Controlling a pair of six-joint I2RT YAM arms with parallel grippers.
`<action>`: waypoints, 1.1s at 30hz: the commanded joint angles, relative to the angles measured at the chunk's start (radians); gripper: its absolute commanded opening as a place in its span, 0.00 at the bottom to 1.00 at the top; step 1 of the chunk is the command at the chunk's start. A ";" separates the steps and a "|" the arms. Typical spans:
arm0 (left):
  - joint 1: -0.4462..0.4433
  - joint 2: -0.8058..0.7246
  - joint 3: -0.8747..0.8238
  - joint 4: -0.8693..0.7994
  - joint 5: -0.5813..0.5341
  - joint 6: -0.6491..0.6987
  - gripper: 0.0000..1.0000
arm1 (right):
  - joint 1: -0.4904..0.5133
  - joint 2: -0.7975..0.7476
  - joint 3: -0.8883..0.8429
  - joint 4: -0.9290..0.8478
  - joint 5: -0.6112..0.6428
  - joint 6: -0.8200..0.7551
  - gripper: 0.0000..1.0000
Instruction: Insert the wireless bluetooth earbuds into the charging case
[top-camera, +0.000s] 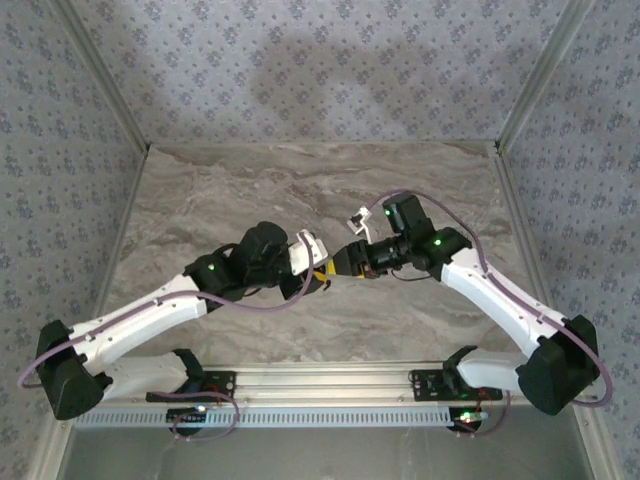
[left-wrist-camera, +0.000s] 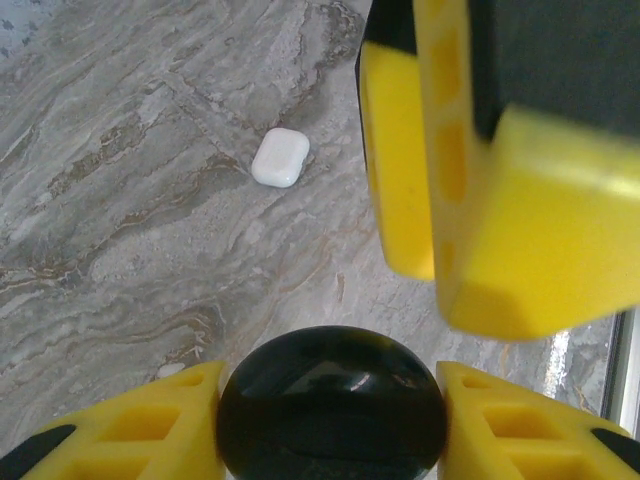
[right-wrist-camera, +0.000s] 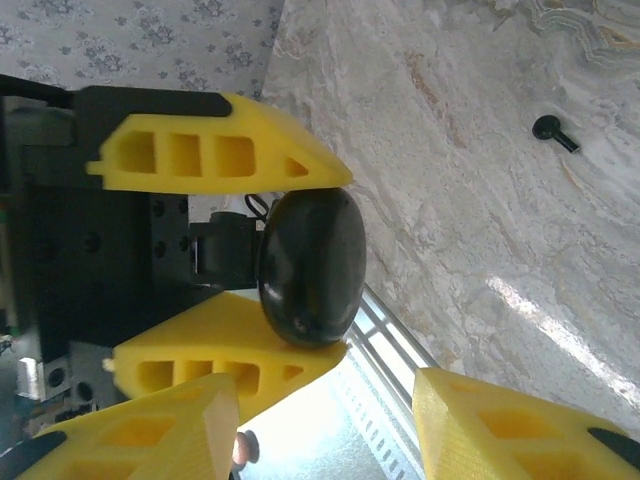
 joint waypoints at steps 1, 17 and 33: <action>-0.015 0.004 0.042 0.016 0.020 0.014 0.42 | 0.016 0.021 0.035 0.032 -0.015 0.023 0.51; -0.048 0.039 0.088 0.010 -0.008 -0.007 0.42 | 0.042 0.058 0.044 0.061 -0.045 0.027 0.39; -0.010 -0.068 0.033 0.078 -0.061 -0.062 0.80 | -0.046 -0.078 -0.002 -0.046 0.033 -0.251 0.17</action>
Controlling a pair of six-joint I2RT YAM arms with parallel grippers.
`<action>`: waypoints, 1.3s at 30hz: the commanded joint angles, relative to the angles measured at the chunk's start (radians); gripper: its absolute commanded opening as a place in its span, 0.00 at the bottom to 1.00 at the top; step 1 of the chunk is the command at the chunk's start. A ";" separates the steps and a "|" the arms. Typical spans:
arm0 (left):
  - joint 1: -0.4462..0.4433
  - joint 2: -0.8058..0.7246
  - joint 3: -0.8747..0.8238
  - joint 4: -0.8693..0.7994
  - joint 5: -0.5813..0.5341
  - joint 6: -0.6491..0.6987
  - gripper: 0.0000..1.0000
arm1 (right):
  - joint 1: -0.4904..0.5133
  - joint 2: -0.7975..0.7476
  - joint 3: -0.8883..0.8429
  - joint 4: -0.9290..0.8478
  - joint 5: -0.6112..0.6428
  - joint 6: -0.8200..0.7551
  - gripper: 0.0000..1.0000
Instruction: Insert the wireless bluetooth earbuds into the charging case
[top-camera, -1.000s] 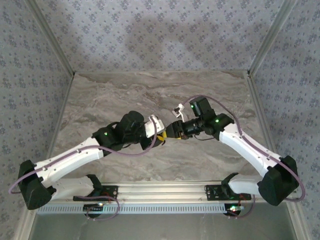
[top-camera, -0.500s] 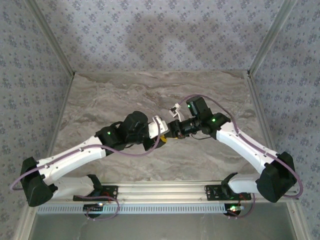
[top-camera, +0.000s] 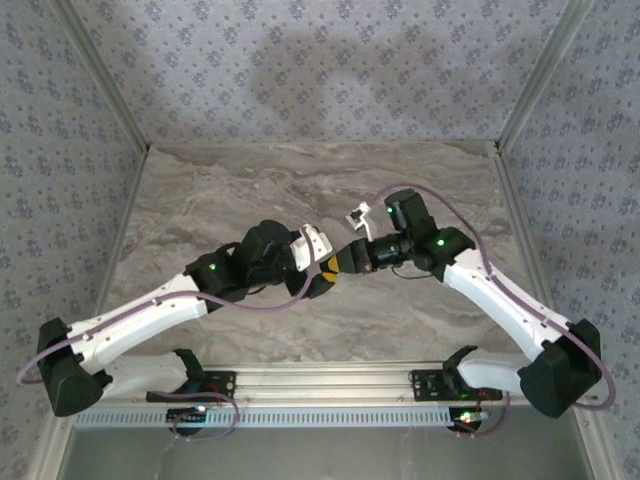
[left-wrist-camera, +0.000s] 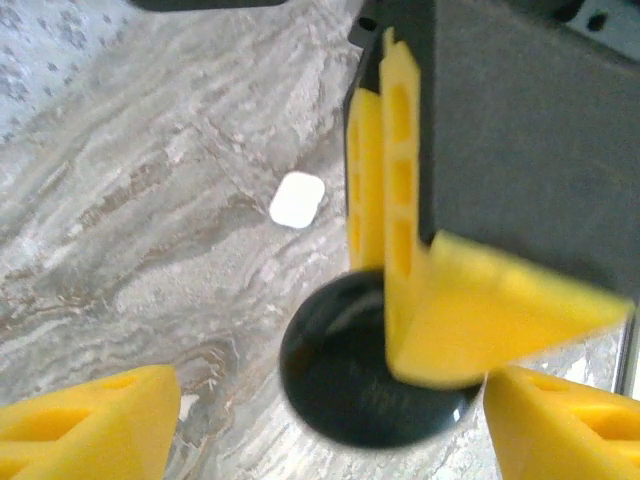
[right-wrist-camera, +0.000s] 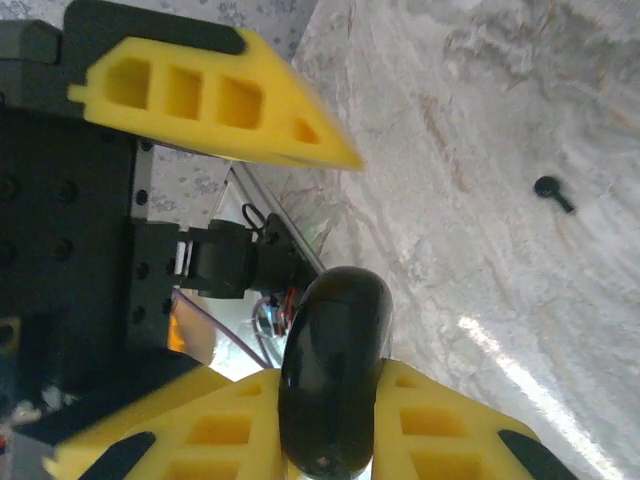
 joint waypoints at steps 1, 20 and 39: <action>0.038 -0.072 -0.017 0.047 0.038 -0.014 0.80 | -0.043 -0.049 -0.015 -0.083 0.007 -0.159 0.17; 0.093 0.017 0.124 -0.178 0.434 0.285 0.64 | -0.102 -0.154 0.045 -0.315 -0.154 -1.061 0.18; 0.042 0.058 0.153 -0.191 0.456 0.387 0.45 | 0.002 -0.105 0.083 -0.323 -0.065 -1.158 0.17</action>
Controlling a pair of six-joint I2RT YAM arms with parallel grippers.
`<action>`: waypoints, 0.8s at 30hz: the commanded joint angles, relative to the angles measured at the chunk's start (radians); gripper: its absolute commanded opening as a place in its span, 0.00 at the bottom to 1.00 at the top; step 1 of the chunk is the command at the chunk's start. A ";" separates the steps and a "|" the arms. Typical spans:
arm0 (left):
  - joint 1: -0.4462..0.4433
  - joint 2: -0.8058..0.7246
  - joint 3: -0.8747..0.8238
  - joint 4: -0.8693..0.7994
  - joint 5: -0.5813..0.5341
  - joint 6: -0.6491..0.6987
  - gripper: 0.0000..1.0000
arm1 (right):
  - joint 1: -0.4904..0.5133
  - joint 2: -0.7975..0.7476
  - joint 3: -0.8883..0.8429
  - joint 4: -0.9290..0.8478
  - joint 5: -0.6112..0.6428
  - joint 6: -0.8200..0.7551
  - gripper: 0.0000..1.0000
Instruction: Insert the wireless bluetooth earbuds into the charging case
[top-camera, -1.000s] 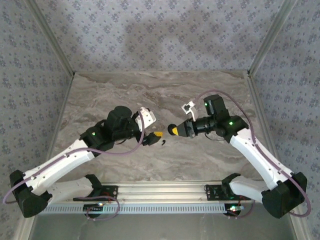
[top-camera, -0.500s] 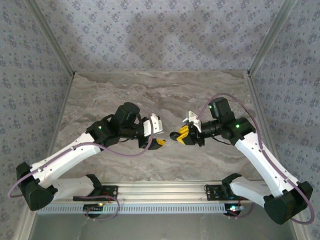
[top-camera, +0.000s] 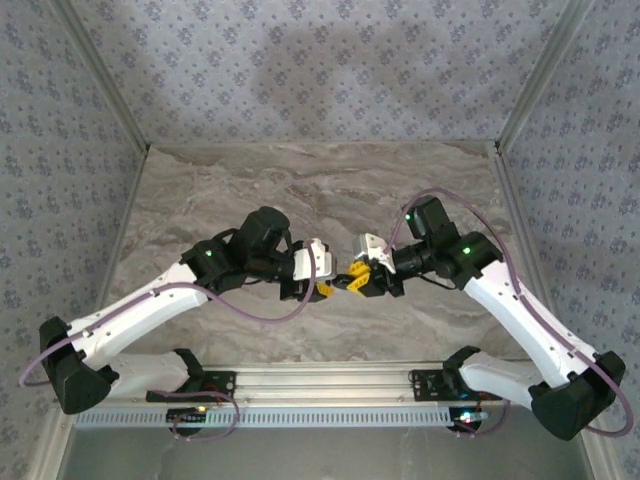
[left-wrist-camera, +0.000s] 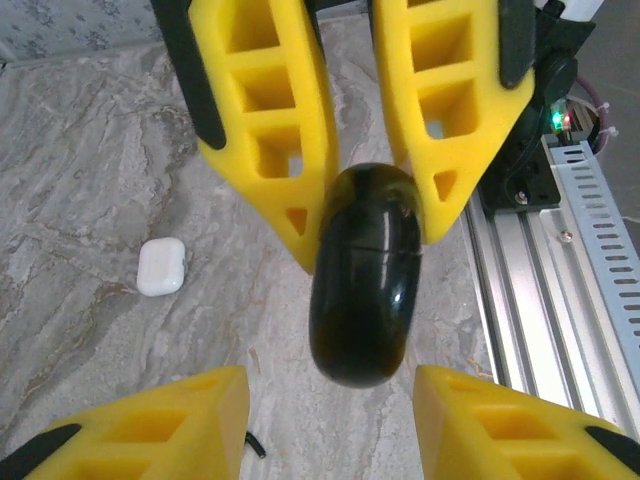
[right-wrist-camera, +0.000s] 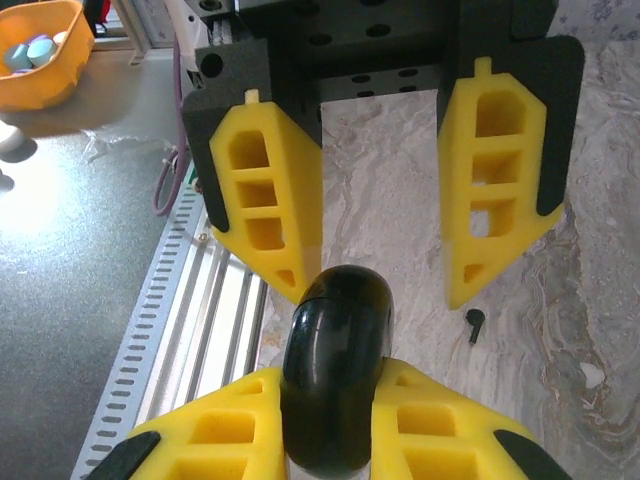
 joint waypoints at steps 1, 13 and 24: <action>-0.011 -0.002 0.035 -0.002 0.032 0.024 0.45 | 0.009 0.008 0.020 -0.010 0.019 -0.013 0.17; -0.026 0.006 0.034 0.029 0.032 0.017 0.34 | 0.030 0.019 -0.007 0.072 0.017 0.037 0.17; -0.034 0.005 0.034 0.025 0.040 0.001 0.20 | 0.043 0.019 -0.023 0.107 0.044 0.053 0.19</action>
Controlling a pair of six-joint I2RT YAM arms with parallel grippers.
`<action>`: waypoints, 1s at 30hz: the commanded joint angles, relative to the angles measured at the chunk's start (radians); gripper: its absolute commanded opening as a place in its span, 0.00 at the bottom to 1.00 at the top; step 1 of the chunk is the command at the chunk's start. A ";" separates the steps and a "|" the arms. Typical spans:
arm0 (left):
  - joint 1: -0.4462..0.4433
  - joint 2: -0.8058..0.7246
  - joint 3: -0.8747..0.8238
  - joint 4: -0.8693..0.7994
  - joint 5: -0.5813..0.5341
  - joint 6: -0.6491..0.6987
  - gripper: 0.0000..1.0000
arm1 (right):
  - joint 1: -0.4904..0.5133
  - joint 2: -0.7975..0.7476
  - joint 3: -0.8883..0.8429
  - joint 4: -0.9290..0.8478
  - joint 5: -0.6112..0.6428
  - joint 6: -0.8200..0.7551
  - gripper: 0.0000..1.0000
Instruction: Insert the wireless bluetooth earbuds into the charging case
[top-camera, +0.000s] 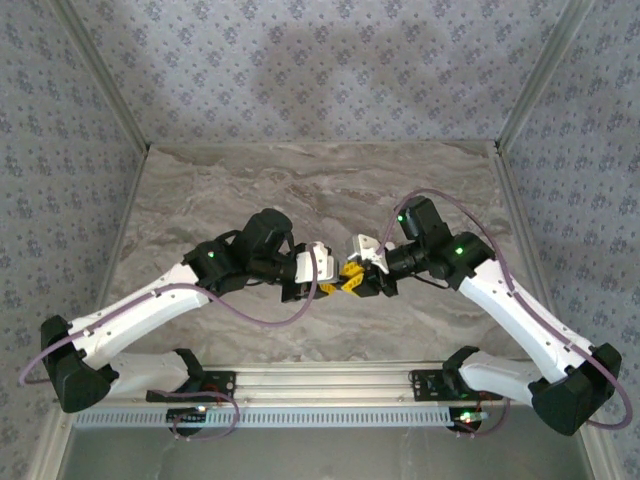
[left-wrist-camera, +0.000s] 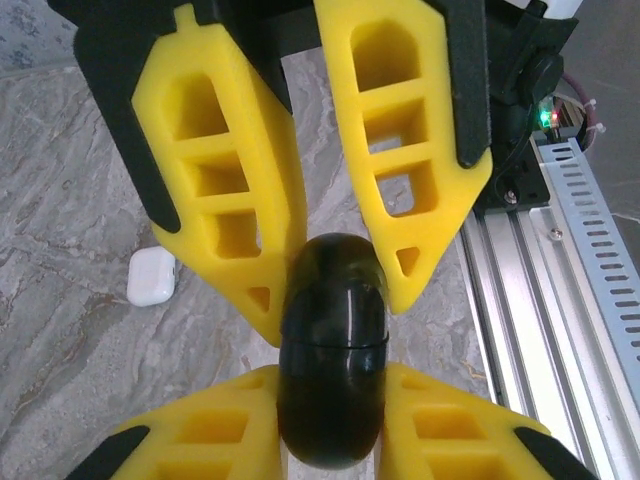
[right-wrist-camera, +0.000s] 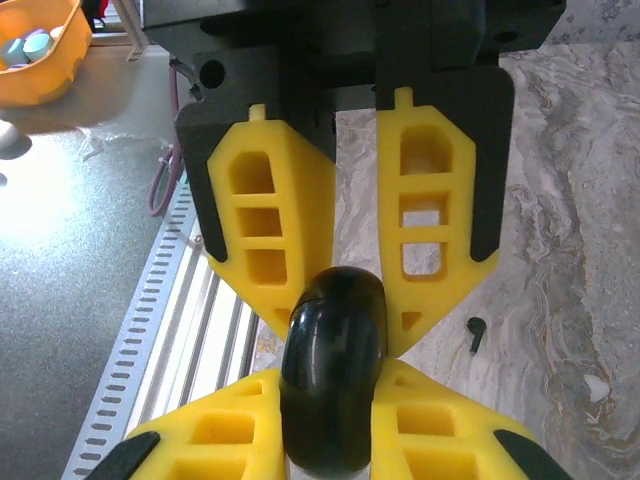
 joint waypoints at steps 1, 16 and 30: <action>-0.013 -0.001 0.030 0.024 0.043 -0.003 0.18 | 0.004 -0.007 -0.012 0.036 0.021 0.015 0.22; 0.002 -0.084 -0.190 0.492 0.094 -0.272 0.11 | -0.159 -0.270 -0.293 0.424 -0.098 0.292 0.54; 0.002 -0.096 -0.230 0.592 0.098 -0.338 0.11 | -0.186 -0.271 -0.292 0.511 -0.246 0.380 0.45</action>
